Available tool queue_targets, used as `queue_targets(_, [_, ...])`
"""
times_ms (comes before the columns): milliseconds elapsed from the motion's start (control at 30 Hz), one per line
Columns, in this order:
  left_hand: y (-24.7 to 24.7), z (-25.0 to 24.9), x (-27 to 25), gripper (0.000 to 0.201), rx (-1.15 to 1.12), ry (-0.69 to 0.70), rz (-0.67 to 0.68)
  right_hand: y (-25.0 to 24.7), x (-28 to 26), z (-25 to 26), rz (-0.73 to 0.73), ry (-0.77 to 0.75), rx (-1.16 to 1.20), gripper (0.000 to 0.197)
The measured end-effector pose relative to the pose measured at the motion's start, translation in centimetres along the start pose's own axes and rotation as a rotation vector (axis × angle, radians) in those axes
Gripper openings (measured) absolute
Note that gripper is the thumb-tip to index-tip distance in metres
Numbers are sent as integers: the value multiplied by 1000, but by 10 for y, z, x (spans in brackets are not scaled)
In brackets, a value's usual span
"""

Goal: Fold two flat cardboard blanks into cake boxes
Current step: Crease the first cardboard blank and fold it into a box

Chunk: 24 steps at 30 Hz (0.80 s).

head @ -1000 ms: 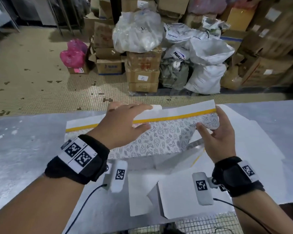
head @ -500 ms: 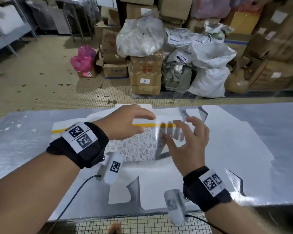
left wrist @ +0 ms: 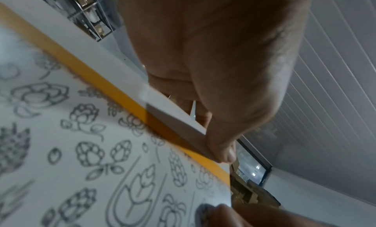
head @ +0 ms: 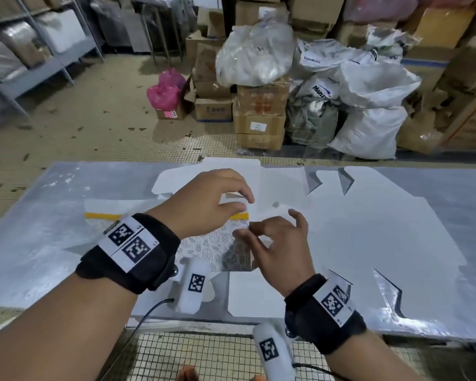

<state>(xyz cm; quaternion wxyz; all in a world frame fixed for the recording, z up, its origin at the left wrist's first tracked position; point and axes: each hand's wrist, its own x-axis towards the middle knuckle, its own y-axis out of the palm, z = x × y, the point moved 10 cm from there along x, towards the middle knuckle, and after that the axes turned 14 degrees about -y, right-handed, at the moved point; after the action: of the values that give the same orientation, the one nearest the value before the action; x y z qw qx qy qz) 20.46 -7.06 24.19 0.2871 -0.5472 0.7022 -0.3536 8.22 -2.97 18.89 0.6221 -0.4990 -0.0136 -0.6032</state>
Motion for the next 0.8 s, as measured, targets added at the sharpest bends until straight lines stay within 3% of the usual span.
queue_targets(200, [-3, 1, -6, 7, -82, -46, -79, -5, -12, 0, -36, 83, 36, 8])
queue_targets(300, [0, -2, -11, 6, -128, -21, -56, -7, -18, 2, -89, 115, 46, 29])
queue_targets(367, [1, -4, -15, 11, -159, 1, -58, -6, -19, 6, -104, 120, 37, 32])
queue_targets(533, [1, -1, -19, 13, -221, 26, -37, -13, -21, 13, -176, 134, 88, 11])
queue_targets(800, [9, 2, -25, 10, -232, 42, 58, -14, -26, 19, -190, 141, 120, 9])
